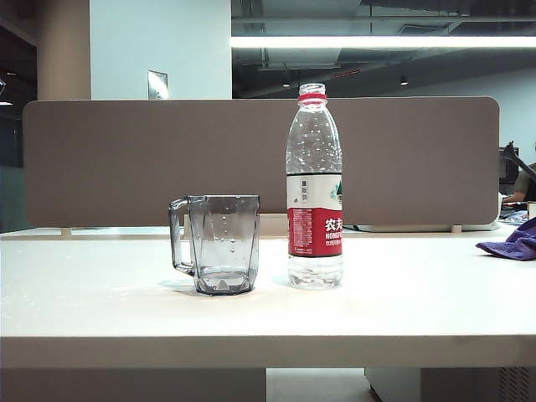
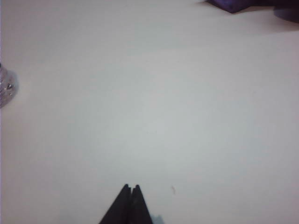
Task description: Pick up the mineral water bottle on the table and pour a little water into the mug.
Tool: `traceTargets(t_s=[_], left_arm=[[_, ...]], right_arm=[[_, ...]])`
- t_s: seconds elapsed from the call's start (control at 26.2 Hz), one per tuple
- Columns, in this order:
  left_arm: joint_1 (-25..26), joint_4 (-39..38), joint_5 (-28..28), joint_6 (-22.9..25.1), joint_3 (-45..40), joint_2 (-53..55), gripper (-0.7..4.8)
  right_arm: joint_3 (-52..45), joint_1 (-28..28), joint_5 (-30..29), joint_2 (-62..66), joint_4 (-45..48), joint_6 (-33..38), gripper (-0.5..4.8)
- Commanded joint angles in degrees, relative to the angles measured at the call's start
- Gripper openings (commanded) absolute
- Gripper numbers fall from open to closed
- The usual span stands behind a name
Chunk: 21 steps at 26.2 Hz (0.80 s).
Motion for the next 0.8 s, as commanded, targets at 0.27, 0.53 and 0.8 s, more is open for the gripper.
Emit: traceTargets(t_s=[0.27, 0.53, 0.8], left_arm=[[0.0, 0.7, 0.1, -0.2, 0.1, 0.0, -0.05], [0.0, 0.7, 0.1, -0.2, 0.1, 0.0, -0.05], [0.0, 0.7, 0.1, -0.2, 0.1, 0.0, -0.05]], right_arm=[[-0.4, -0.5, -1.3, -7.1, -3.5, -0.1, -0.01], [-0.4, -0.5, -0.9, -10.0, -3.6, -9.7, -0.01], [-0.4, -0.5, -0.9, -15.5, -3.5, -8.2, -0.01]])
